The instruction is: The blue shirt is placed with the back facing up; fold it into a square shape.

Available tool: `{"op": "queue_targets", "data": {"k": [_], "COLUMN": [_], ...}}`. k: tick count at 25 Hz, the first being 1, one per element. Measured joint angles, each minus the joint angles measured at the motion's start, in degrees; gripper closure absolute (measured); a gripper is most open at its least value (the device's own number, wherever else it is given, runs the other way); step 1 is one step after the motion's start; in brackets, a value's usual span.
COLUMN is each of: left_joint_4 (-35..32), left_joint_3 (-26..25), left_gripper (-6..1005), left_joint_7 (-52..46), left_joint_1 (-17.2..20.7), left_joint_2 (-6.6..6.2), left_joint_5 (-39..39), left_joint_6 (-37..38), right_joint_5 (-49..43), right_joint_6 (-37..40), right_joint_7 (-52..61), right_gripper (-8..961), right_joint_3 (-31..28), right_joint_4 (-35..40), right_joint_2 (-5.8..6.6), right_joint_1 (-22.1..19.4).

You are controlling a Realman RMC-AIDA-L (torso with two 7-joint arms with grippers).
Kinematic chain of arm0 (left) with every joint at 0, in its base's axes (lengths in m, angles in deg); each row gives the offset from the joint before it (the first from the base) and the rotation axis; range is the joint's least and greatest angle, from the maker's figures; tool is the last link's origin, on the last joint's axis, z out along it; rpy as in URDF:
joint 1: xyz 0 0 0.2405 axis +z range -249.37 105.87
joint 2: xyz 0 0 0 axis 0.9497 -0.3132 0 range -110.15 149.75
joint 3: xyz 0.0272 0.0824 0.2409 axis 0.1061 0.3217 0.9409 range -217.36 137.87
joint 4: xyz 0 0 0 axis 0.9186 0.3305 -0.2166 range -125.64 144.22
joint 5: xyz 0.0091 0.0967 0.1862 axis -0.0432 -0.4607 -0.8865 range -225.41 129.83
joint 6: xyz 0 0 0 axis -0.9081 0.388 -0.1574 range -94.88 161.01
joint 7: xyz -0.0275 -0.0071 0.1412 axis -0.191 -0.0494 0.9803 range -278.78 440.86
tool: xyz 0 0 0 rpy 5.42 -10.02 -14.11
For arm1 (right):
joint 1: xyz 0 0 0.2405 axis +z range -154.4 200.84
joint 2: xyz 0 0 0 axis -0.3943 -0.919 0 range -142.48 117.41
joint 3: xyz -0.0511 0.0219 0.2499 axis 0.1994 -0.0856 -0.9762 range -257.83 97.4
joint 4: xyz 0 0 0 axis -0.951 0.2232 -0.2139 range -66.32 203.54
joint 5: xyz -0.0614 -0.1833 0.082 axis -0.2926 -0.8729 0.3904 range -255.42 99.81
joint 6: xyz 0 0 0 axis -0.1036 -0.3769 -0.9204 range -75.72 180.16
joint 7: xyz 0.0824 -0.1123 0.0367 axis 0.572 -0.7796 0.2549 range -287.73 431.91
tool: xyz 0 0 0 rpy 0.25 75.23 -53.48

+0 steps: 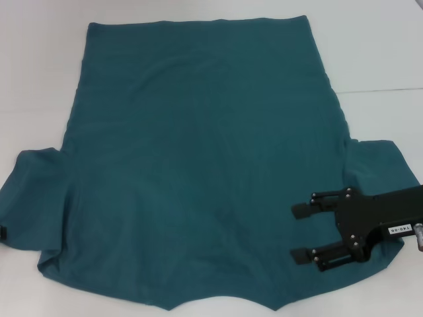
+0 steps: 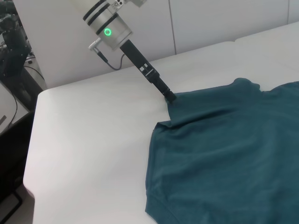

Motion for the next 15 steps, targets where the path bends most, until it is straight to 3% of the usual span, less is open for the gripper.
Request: {"op": "queue_targets", "data": {"k": [9, 15], "left_joint_4": [0.01, 0.00], "left_joint_3": [0.21, 0.79], "left_gripper": [286, 408], "left_joint_7": [0.00, -0.04], "left_joint_1": [-0.14, -0.28], "left_joint_2": [0.24, 0.49], "left_joint_5": [0.00, 0.01], "left_joint_6": [0.41, 0.49], "right_joint_5": [0.00, 0.00], "right_joint_6": [-0.24, -0.24], "right_joint_7": [0.03, 0.04], "right_gripper": [69, 69], "right_joint_3": [0.00, 0.00], "right_joint_4": [0.00, 0.05], "right_joint_2": [-0.09, -0.29], "right_joint_1": [-0.03, -0.09]}}
